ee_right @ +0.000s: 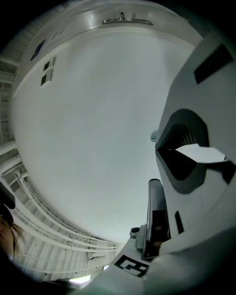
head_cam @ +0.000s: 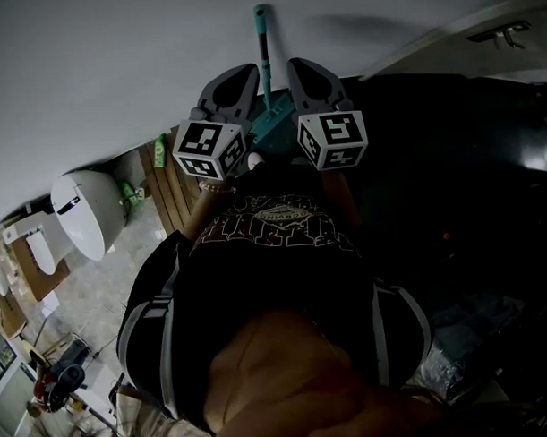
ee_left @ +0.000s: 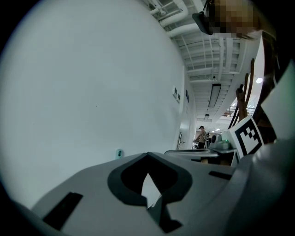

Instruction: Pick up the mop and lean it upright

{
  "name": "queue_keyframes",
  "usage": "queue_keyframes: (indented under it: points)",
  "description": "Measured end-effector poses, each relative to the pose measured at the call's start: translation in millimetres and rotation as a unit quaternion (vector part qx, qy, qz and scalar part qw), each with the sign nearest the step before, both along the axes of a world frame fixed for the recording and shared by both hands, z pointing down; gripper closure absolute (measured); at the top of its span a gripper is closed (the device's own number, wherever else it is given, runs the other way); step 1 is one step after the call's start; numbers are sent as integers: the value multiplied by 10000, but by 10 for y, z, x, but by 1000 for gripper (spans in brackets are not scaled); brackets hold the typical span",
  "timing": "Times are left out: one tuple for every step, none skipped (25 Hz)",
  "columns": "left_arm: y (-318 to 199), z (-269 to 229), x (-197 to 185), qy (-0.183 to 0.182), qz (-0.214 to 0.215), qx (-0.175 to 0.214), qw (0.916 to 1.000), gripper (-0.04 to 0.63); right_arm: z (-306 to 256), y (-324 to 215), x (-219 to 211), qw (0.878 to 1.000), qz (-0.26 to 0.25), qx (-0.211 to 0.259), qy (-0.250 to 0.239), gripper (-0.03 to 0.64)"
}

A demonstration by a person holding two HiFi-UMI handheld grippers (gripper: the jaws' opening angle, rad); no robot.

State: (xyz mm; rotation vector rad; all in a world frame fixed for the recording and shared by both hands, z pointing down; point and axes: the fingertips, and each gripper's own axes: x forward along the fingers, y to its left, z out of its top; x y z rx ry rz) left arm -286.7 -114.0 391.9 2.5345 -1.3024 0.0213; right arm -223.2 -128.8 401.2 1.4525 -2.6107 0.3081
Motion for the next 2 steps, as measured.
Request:
queue_keyframes:
  points:
    - [-1, 0, -4, -4, 7, 3, 10000, 557, 6, -3, -6, 10000, 1, -9, -3, 597]
    - [-3, 1, -9, -6, 13, 4, 10000, 557, 12, -7, -12, 10000, 2, -18, -6, 597]
